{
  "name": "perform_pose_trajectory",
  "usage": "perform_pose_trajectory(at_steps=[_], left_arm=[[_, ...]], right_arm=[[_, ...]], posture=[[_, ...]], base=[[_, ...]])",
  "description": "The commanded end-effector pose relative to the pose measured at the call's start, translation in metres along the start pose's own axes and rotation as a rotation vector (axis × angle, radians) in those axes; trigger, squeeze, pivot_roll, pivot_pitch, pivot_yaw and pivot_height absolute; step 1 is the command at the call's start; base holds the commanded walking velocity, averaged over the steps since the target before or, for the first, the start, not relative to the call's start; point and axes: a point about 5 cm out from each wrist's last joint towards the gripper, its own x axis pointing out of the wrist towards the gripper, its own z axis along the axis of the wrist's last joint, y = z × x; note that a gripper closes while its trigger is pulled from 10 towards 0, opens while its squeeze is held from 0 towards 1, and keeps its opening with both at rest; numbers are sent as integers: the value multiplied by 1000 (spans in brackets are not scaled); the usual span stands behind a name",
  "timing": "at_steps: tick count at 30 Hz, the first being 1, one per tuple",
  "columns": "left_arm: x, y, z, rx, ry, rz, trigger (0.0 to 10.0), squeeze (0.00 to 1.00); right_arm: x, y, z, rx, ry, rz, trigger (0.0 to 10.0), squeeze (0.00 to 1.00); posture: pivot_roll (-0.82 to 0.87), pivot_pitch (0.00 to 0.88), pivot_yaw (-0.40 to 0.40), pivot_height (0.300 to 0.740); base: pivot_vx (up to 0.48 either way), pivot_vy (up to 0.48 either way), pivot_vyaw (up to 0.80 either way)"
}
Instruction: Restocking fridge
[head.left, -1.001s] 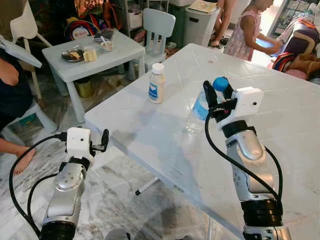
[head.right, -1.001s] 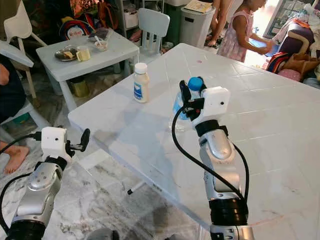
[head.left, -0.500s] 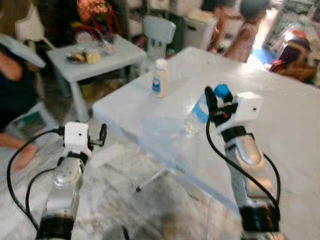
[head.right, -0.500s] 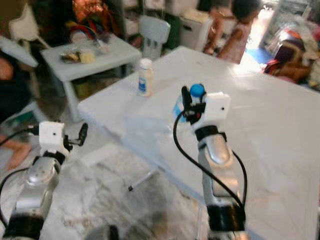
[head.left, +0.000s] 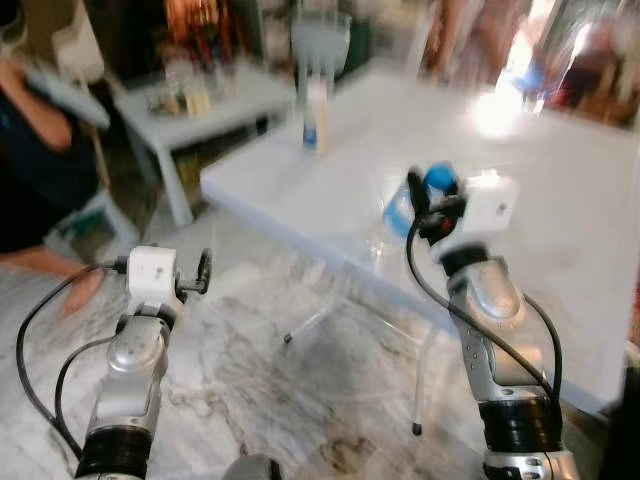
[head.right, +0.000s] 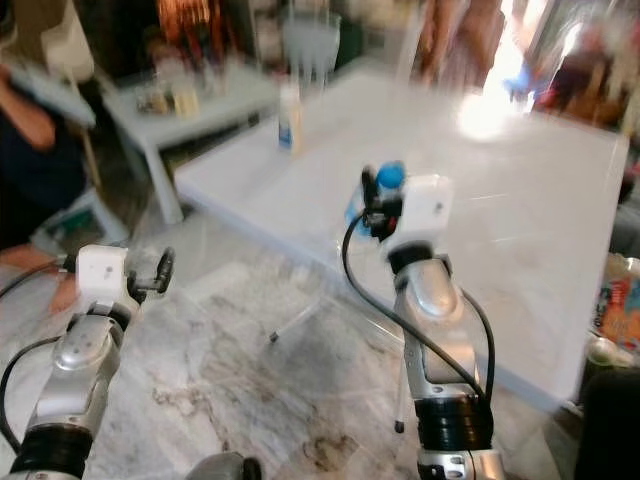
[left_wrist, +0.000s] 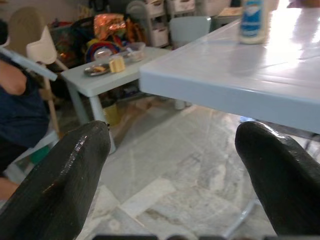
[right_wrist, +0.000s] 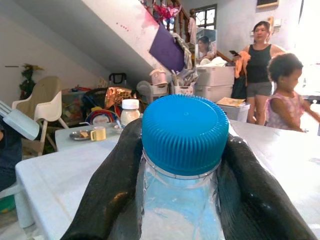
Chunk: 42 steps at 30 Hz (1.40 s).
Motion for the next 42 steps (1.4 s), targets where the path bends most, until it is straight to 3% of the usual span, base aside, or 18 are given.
perform_pose_trajectory(at_steps=[1, 8, 13, 16, 31, 36, 42], left_arm=[[1, 7, 2, 17, -4, 14, 10000, 0], [0, 5, 0, 24, -3, 10, 10000, 0], [-2, 3, -2, 23, 0, 8, 10000, 0], [-6, 0, -8, 44, 9, -10, 10000, 0], [-11, 3, -19, 74, 44, -12, 10000, 0], [-24, 8, -32, 75, 86, 9, 10000, 0], [-28, 9, -35, 71, 85, 9, 10000, 0]], right_arm=[[-5, 3, -22, 30, 117, 5, 10000, 0], [-2, 19, -18, 21, 91, 101, 10000, 0], [-5, 20, -19, 31, 91, 110, 10000, 0], [-13, 25, -27, 11, 112, 154, 10000, 0], [-24, 22, -38, -32, 146, 180, 10000, 0], [-32, 19, -46, -48, 171, 178, 10000, 0], [-36, 21, -50, -87, 171, 206, 10000, 0]], posture=[[19, 0, 7, 740], [20, 0, -2, 740], [20, 0, -5, 740], [23, 0, -11, 740], [25, 0, -17, 740], [25, 0, -19, 740], [23, 0, -20, 740]], base=[[-315, 0, 800], [-81, 0, 800], [0, 0, 794], [0, 0, 790], [0, -211, 788], [0, -61, 788], [0, 0, 788]])
